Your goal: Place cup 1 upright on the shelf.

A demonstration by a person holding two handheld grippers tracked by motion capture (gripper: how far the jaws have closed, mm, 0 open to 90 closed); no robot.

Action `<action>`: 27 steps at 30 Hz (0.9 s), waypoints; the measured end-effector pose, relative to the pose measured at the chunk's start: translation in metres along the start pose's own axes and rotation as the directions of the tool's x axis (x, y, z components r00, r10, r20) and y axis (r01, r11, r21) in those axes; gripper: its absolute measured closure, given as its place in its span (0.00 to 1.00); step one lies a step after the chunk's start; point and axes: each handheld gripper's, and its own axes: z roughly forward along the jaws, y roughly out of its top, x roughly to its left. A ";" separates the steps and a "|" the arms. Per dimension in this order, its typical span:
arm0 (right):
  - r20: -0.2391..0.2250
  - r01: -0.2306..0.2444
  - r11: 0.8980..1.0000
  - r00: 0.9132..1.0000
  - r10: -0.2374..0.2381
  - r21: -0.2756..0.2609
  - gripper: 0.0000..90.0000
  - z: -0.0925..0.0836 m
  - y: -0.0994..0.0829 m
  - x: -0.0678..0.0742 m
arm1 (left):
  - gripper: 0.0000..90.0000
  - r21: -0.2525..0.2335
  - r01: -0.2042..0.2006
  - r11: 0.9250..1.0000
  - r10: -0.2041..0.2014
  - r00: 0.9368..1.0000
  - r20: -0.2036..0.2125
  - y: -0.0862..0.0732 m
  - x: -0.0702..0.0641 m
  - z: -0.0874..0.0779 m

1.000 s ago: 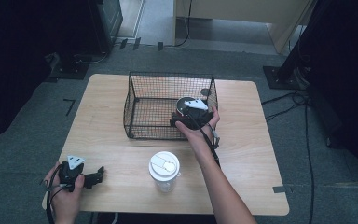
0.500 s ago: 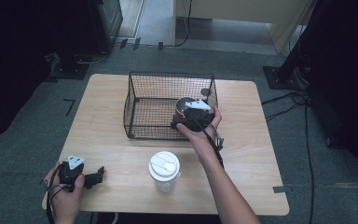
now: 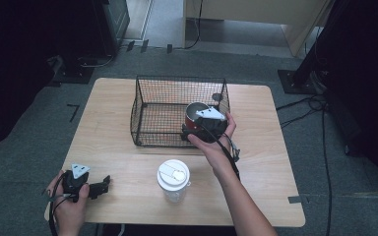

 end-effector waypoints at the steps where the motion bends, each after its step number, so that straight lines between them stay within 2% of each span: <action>1: -0.003 0.001 1.000 1.000 -0.001 -0.005 0.00 -0.002 0.000 0.000 | 0.00 -0.001 0.000 1.000 0.000 1.000 0.000 0.000 0.000 0.000; 11: -0.047 0.027 0.998 0.998 -0.030 -0.059 0.00 -0.028 -0.004 -0.003 | 0.00 -0.001 0.000 1.000 0.000 1.000 0.000 0.000 0.000 0.000; 27: -0.113 0.028 0.992 0.993 -0.042 -0.123 0.00 -0.065 -0.034 -0.017 | 0.00 -0.002 0.002 1.000 -0.002 1.000 0.000 0.000 0.000 0.000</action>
